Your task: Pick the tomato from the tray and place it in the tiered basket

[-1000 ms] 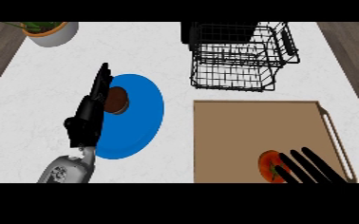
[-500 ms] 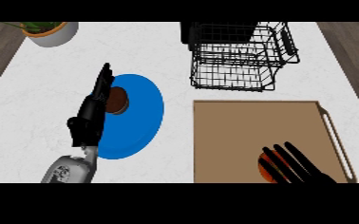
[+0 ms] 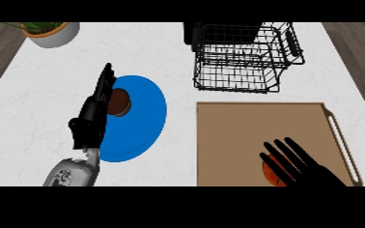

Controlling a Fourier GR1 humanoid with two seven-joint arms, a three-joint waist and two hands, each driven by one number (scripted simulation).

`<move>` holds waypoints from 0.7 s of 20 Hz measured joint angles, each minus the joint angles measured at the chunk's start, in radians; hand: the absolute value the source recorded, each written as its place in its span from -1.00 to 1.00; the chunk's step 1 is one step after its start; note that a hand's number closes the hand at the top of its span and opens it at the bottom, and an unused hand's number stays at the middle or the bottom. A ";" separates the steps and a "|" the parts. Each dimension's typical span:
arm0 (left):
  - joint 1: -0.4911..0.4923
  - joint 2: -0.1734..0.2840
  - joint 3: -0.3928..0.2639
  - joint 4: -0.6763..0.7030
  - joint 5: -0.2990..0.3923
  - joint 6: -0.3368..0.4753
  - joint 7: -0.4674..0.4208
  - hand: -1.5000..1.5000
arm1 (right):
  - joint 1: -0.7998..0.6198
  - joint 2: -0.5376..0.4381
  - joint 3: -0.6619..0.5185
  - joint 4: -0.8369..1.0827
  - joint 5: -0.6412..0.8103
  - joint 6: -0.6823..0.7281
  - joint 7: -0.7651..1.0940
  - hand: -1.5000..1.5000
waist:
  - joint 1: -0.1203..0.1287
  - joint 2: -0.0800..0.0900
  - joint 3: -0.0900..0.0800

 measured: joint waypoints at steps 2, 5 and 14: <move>0.004 -0.005 0.008 -0.006 0.000 -0.012 0.003 0.00 | 0.004 0.020 0.006 0.035 0.019 -0.032 -0.010 -1.00 | 0.000 0.000 0.000; 0.010 -0.016 0.010 -0.017 -0.022 -0.017 0.009 0.00 | -0.010 0.039 -0.009 0.067 0.021 -0.037 -0.032 -1.00 | 0.000 0.000 0.000; -0.007 -0.026 0.061 0.002 -0.024 -0.063 0.003 0.00 | -0.024 0.111 -0.011 0.150 0.030 -0.084 -0.071 1.00 | 0.000 0.000 0.000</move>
